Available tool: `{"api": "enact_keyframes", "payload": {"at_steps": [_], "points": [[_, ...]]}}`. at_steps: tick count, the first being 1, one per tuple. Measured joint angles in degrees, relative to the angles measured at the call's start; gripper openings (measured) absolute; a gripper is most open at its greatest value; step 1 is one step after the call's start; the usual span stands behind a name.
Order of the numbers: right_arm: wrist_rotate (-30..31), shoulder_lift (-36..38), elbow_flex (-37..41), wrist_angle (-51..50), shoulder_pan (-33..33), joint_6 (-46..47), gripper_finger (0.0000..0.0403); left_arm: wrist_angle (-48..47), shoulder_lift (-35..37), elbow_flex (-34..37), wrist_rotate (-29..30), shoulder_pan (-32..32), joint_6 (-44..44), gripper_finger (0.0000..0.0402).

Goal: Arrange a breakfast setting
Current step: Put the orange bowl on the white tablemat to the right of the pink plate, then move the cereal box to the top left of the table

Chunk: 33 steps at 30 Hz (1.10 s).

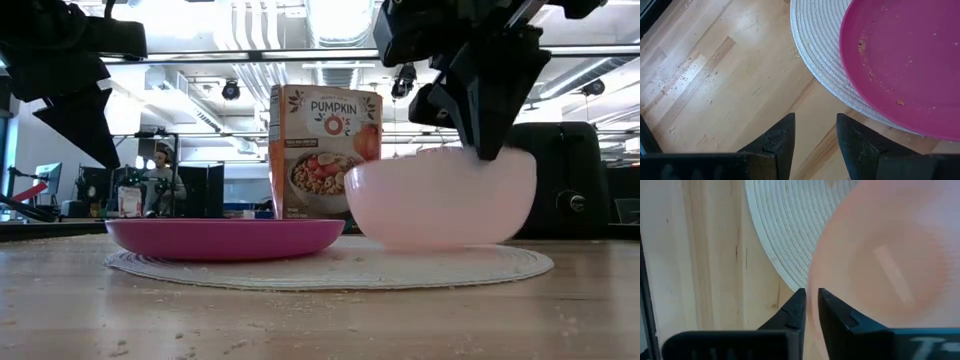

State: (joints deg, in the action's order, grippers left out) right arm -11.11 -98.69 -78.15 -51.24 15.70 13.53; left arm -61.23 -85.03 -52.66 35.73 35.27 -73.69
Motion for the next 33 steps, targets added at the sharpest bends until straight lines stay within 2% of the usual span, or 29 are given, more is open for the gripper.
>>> {"api": "enact_keyframes", "payload": {"at_steps": [9, 16, 25, 33], "points": [[0.1, 1.2, -0.1, 0.1, 0.0, -0.5, 0.0117, 0.5, 0.0, -0.1, -0.4, 0.0, -0.6, 0.0127], [0.1, 3.5, -0.1, 0.0, -0.1, -0.4, 0.0152, 0.5, 1.2, -0.1, -0.4, -0.1, 1.1, 0.0127], [2.0, 8.4, -0.1, -0.6, -0.4, -0.5, 0.0159, 0.7, 6.7, -0.1, 0.0, -2.8, 13.9, 0.0127], [7.2, 12.8, -0.1, -1.1, -2.3, -6.7, 0.0143, 2.7, 13.1, -0.1, 8.2, -9.1, 35.6, 0.0127]]}}
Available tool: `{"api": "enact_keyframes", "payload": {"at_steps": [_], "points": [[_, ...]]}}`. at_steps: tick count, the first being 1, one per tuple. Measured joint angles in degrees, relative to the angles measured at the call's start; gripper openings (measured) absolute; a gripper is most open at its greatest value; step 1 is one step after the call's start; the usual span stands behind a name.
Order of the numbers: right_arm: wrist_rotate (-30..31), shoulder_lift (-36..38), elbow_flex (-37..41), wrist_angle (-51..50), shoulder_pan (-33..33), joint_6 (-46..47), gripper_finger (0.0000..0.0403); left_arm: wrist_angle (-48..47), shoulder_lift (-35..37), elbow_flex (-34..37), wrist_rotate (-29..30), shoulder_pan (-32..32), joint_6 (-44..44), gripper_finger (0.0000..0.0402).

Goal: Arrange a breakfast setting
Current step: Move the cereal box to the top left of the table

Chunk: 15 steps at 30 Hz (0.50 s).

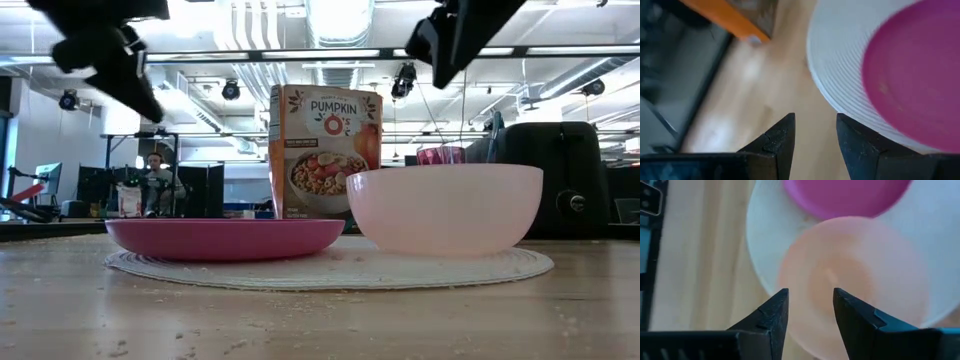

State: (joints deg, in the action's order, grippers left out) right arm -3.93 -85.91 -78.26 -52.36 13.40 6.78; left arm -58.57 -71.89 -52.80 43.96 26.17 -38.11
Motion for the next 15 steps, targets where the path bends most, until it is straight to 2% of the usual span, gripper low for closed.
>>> {"api": "enact_keyframes", "payload": {"at_steps": [6, 10, 12, 15], "points": [[4.1, 2.8, 0.0, -0.6, -3.8, -4.0, 0.0139, 13.1, 6.2, 0.0, 0.8, -10.5, 24.4, 0.0127], [6.5, 4.3, 0.0, -2.5, -7.3, -4.5, 0.0144, 23.9, 9.4, -0.3, -3.2, -18.6, 40.9, 0.0127], [7.8, 5.0, 0.0, -3.6, -9.1, -4.4, 0.0149, 28.0, 10.1, -1.3, -6.7, -22.6, 46.7, 0.0127], [10.0, 5.7, 0.0, -5.9, -11.5, -5.1, 0.016, 32.3, 10.2, -3.6, -8.8, -28.1, 49.9, 0.0127]]}}
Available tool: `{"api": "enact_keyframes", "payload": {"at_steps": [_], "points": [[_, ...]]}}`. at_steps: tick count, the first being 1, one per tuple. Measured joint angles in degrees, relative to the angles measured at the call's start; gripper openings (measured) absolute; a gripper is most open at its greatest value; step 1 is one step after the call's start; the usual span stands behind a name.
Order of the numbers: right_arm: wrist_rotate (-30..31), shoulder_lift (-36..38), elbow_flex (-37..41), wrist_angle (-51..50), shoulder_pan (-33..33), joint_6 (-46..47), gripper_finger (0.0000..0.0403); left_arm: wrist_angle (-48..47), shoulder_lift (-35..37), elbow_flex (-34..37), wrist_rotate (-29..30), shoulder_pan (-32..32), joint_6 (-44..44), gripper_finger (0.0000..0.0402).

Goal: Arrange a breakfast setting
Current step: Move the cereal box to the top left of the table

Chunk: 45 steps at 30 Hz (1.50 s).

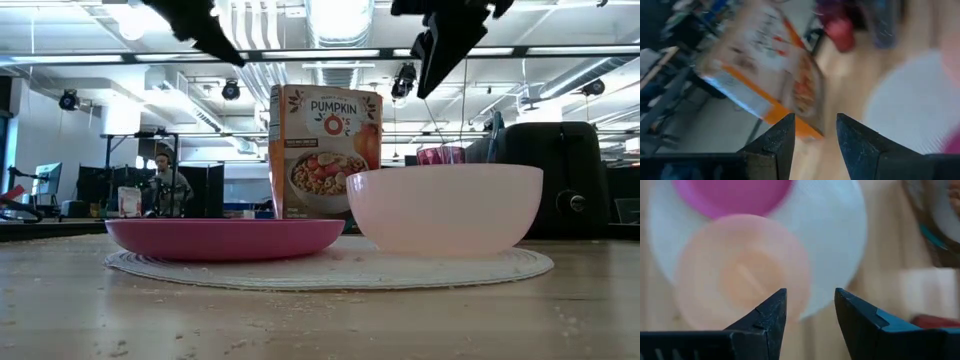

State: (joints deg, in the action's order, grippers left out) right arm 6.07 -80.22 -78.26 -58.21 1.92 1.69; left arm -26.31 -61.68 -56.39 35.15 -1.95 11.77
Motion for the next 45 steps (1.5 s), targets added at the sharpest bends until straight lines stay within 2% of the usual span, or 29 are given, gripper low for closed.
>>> {"api": "enact_keyframes", "payload": {"at_steps": [5, 11, 19, 25, 32, 39, 42, 45], "points": [[3.1, 0.3, 0.0, -2.8, -3.3, -4.4, 0.0179, 0.5, -2.1, -4.4, -1.0, -6.9, 4.4, 0.0127], [3.5, 0.3, 0.0, -3.0, -6.5, -8.1, 0.0191, 0.7, -7.3, -10.6, -10.5, -13.5, 12.2, 0.0127], [3.6, 0.3, 0.0, -6.9, -9.8, -9.2, 0.0192, 0.5, -19.8, -23.5, -13.5, -20.4, 23.0, 0.0127], [3.6, 0.3, 0.0, -11.0, -10.6, -9.2, 0.0192, -1.1, -28.1, -31.2, -17.9, -25.9, 24.1, 0.0127], [4.6, 0.3, 0.0, -14.1, -10.6, -10.0, 0.0192, -2.3, -33.0, -33.5, -19.7, -28.3, 23.8, 0.0127], [4.6, 0.3, 0.0, -14.1, -10.6, -11.8, 0.0192, -4.0, -33.6, -33.5, -23.0, -28.3, 22.6, 0.0126], [4.6, 0.3, 0.0, -14.0, -10.6, -12.1, 0.0192, -4.7, -33.3, -33.5, -23.2, -28.3, 21.6, 0.0112], [4.6, 0.3, 0.0, -14.0, -10.6, -12.1, 0.0192, -5.8, -33.2, -33.6, -23.4, -28.3, 20.4, 0.0077]]}}
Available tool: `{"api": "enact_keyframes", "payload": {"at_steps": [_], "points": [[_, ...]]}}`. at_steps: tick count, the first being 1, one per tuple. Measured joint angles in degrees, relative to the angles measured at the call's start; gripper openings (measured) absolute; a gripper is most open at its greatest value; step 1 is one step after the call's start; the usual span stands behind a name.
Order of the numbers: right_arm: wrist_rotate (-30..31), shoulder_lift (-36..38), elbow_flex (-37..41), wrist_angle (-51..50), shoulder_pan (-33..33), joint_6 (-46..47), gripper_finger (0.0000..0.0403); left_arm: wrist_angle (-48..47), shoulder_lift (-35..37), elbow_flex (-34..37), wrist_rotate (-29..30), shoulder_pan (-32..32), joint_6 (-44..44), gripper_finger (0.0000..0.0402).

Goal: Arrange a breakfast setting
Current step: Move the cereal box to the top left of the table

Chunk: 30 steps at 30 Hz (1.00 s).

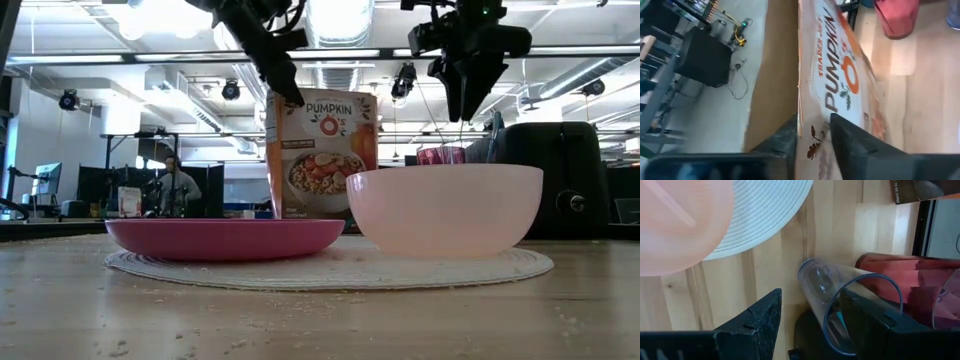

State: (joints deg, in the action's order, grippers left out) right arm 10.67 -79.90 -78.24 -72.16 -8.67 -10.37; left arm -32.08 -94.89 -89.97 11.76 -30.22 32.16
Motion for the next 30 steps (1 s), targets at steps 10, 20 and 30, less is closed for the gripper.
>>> {"api": "enact_keyframes", "payload": {"at_steps": [10, 20, 30], "points": [[0.0, 0.0, 0.0, 0.0, 0.0, 0.8, 0.0192, -9.7, 0.2, -2.0, -5.0, 0.0, -6.8, 0.0002], [0.0, 0.0, 0.0, 0.0, 0.0, 1.5, 0.0192, -35.1, 0.2, -13.9, 5.7, 0.0, -16.5, 0.0], [0.0, 0.0, 0.0, 0.0, 0.0, 3.0, 0.0192, -56.8, 2.0, -19.9, 11.2, 0.2, -35.1, 0.0]]}}
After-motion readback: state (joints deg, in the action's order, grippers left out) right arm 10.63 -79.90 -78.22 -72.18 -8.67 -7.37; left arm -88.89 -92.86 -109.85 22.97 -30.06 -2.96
